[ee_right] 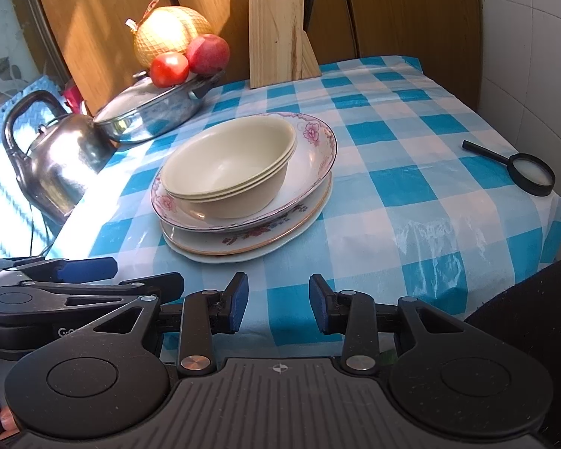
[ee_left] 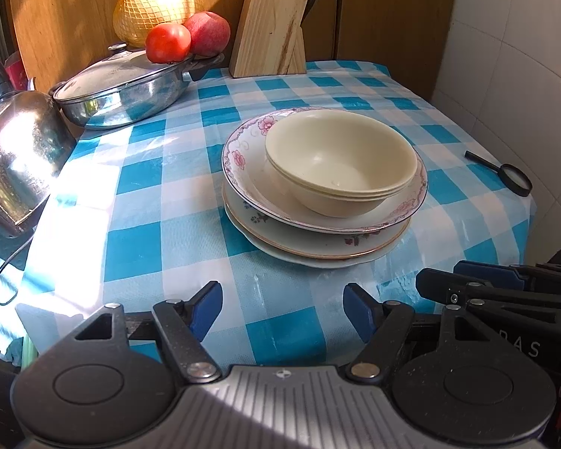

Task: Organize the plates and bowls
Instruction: 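Pull the right gripper back from the stacked dishes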

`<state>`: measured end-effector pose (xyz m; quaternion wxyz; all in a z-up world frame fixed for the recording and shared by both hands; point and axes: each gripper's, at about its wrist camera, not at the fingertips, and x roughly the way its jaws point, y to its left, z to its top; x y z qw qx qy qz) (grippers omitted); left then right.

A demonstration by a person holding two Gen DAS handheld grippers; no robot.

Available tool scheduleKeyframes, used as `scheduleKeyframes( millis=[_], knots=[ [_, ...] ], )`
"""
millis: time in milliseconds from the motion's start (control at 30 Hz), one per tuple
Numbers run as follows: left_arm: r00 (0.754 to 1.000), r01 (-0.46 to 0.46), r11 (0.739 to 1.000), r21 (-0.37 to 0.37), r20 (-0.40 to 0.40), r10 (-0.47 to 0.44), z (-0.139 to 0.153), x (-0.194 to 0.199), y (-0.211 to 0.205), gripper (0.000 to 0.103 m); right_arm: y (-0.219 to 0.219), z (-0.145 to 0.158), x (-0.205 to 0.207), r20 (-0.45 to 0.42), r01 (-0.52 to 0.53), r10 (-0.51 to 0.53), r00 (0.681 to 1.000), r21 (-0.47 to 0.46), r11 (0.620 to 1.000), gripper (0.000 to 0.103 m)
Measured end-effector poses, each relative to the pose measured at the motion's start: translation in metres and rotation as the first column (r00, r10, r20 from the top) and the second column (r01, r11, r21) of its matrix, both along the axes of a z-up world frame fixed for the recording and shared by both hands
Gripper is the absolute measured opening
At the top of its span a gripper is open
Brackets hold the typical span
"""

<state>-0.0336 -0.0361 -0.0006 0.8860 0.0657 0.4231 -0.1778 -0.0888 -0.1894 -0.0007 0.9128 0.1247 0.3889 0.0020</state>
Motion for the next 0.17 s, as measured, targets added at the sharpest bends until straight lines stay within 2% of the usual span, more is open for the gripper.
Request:
scheduleKeyframes(
  millis=[167],
  knots=[
    [1.000, -0.002, 1.000, -0.004, -0.002, 0.002, 0.0000, -0.0003, 0.0007, 0.065, -0.0002, 0.0000, 0.0004, -0.001, 0.002, -0.002, 1.000, 0.001, 1.000, 0.047]
  ],
)
